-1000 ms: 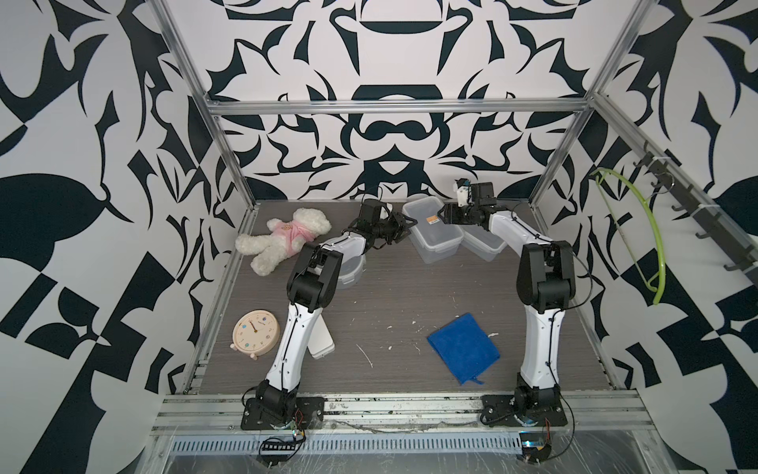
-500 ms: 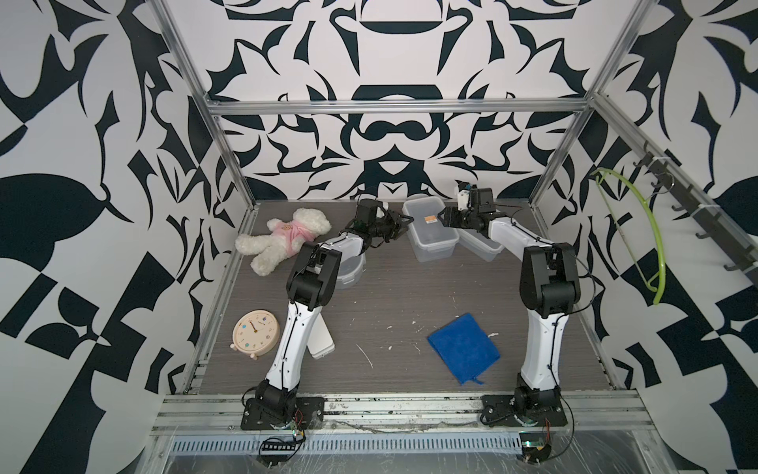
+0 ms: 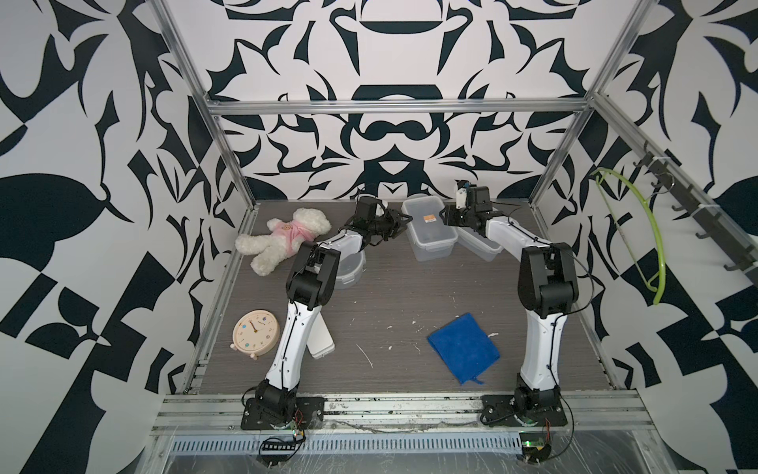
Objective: Wipe the insides of the lunch boxes
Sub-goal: Open the fastener of the lunch box.
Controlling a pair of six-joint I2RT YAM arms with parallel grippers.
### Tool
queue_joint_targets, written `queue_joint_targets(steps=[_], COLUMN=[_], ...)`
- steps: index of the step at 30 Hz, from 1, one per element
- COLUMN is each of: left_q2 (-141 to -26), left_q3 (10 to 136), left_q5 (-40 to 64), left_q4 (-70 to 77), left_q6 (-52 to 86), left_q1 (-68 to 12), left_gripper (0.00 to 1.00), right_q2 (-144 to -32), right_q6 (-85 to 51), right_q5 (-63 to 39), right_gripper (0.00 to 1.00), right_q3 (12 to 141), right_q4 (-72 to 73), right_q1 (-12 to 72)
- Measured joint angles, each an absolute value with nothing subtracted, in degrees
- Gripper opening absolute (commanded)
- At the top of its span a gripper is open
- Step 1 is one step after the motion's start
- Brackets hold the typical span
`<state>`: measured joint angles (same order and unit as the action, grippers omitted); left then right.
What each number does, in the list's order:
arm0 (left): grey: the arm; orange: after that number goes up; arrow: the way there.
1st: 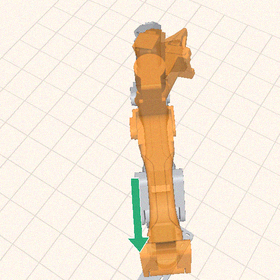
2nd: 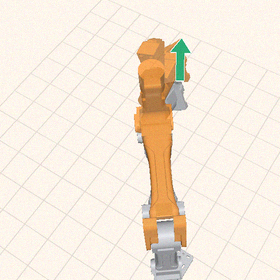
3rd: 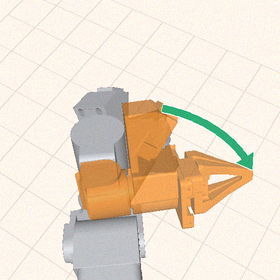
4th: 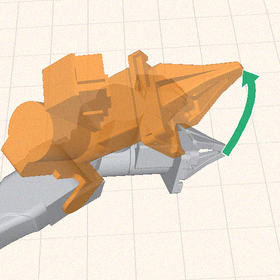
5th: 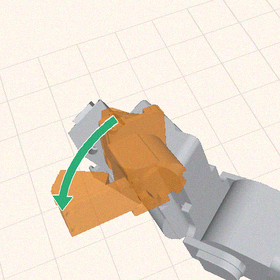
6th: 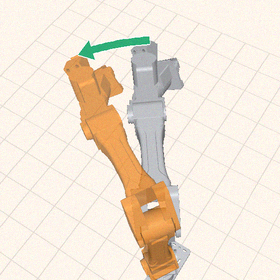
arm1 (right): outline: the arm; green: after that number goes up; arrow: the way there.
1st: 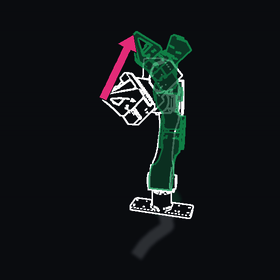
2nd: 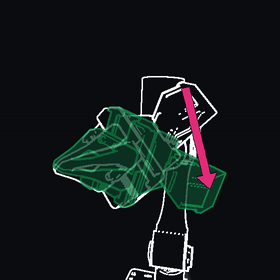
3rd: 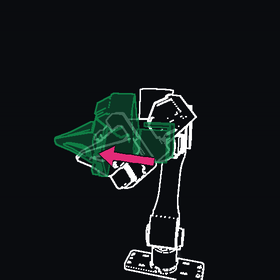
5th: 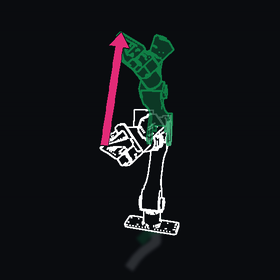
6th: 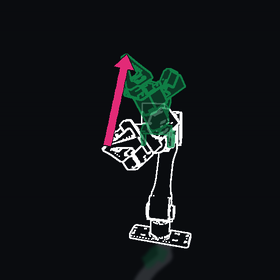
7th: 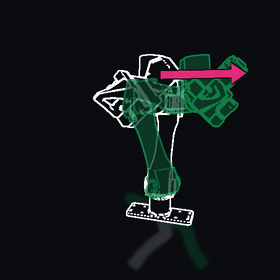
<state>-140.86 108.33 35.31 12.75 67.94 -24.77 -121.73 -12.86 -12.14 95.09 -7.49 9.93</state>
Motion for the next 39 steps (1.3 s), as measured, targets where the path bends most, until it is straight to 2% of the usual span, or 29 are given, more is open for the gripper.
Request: queue_joint_targets(steps=[7,12,18,27,29,30,32,34,35,39], left_q2=[-142.0,-142.8,-142.8,-140.5,-140.4,-140.3,-139.8,-139.4,-139.2,-138.7], left_q3=[128.8,136.6,137.3,132.3,132.0,131.6,130.5,129.5,129.1,127.4], left_q5=[26.9,22.1,20.9,20.8,21.1,21.1,21.1,21.1,21.1,21.1], left_q4=[-20.6,-34.9,-38.3,-36.0,-35.9,-35.7,-35.1,-34.3,-34.0,-32.9], left_q6=[55.6,51.6,50.5,50.0,49.8,49.6,49.6,49.6,49.5,49.5], left_q1=[-25.5,-25.6,-25.6,-25.6,-25.6,-25.6,-25.6,-25.6,-25.6,-25.6], left_gripper=[0.0,0.0,0.0,0.0,0.0,0.0,0.0,0.0,0.0,0.0], right_q2=[-123.4,-123.9,-123.9,-122.6,-122.1,-121.8,-121.3,-121.2,-121.2,-121.3], right_q6=[-12.3,-11.8,-11.6,-11.0,-10.7,-10.7,-10.6,-10.7,-10.9,-12.0], right_q5=[-9.8,-8.9,-8.5,-7.6,-7.1,-6.9,-6.9,-7.9,-8.9,-11.7], right_gripper=[0.38,0.37,0.37,0.54,0.55,0.52,0.3,0.04,0.0,0.0], right_q3=[98.5,99.8,100.2,100.6,100.6,100.6,100.6,100.6,100.6,100.6], right_q4=[-9.5,-10.5,-10.9,-13.6,-15.0,-15.6,-16.7,-17.6,-17.6,-17.5], right_q1=[12.1,14.7,16.1,17.7,18.2,18.5,18.8,19.0,19.0,19.6])
